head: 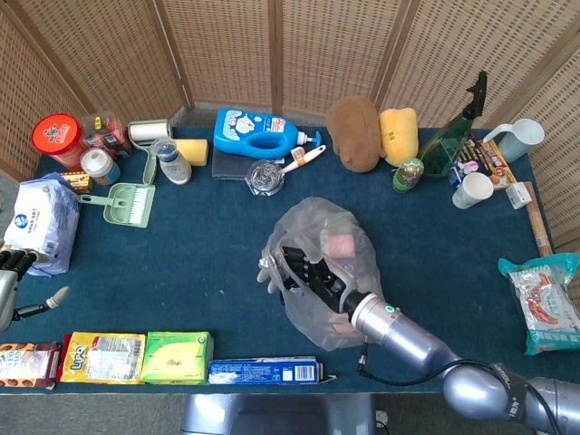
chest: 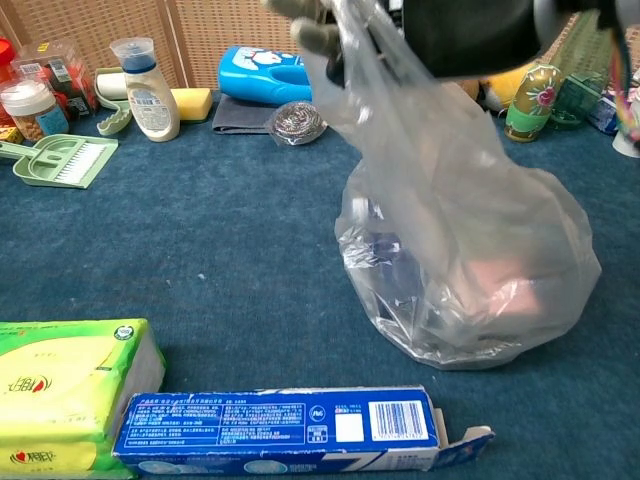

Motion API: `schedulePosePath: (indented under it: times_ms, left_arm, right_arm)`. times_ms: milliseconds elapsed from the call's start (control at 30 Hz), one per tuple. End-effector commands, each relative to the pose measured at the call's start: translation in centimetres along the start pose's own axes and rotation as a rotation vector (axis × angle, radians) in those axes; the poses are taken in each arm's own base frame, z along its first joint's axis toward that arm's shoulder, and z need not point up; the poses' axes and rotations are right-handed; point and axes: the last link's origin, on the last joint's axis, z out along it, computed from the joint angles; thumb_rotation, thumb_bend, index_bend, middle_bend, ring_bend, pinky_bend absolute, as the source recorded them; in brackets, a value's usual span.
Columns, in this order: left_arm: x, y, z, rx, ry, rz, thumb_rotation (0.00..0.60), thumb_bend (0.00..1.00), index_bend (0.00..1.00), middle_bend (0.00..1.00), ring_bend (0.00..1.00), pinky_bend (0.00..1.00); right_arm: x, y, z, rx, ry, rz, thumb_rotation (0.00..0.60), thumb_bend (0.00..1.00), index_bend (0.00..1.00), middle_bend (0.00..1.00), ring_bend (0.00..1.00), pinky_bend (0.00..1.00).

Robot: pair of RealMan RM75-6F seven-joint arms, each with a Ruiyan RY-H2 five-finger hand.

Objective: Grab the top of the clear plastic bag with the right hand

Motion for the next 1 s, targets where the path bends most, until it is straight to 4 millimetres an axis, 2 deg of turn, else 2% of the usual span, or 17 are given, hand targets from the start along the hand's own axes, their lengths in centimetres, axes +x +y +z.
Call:
schedulePosePath:
  times_ms: [33, 400, 533, 667, 767, 900, 1000]
  left_arm:
    - [0.0, 0.0, 0.0, 0.000, -0.002, 0.001, 0.000, 0.16, 0.36, 0.36, 0.31, 0.13]
    - [-0.1, 0.1, 0.2, 0.003, -0.006, 0.002, 0.000, 0.16, 0.36, 0.36, 0.31, 0.13]
    - [-0.2, 0.2, 0.2, 0.000, -0.009, 0.001, 0.001, 0.16, 0.36, 0.36, 0.31, 0.13]
    - [-0.2, 0.2, 0.3, 0.000, -0.007, 0.004, 0.000, 0.16, 0.36, 0.36, 0.31, 0.13]
    - [-0.1, 0.2, 0.3, -0.001, -0.008, 0.004, 0.000, 0.16, 0.36, 0.36, 0.31, 0.13]
    - [-0.1, 0.2, 0.3, 0.002, -0.007, 0.004, 0.000, 0.16, 0.36, 0.36, 0.31, 0.13]
    - [-0.1, 0.1, 0.2, 0.006, -0.008, 0.005, 0.000, 0.16, 0.36, 0.36, 0.31, 0.13]
  right_arm:
    - [0.4, -1.4, -0.5, -0.027, 0.000, 0.072, 0.047, 0.18, 0.42, 0.47, 0.53, 0.62]
    - [1.4, -3.6, -1.1, -0.086, 0.006, 0.191, 0.046, 0.19, 0.42, 0.47, 0.54, 0.64]
    - [1.7, -3.5, -1.2, -0.125, 0.014, 0.189, 0.050, 0.19, 0.40, 0.47, 0.54, 0.65]
    - [1.8, -3.5, -1.1, -0.175, 0.003, 0.242, 0.047, 0.20, 0.39, 0.47, 0.55, 0.73]
    - [1.6, -4.1, -1.1, -0.191, -0.029, 0.269, 0.051, 0.26, 0.39, 0.48, 0.61, 0.81]
    - [1.7, -5.1, -1.2, -0.184, -0.045, 0.251, 0.049, 0.29, 0.40, 0.49, 0.64, 0.86]
    - [1.6, -6.2, -1.6, -0.164, -0.057, 0.249, 0.086, 0.33, 0.42, 0.52, 0.68, 0.91]
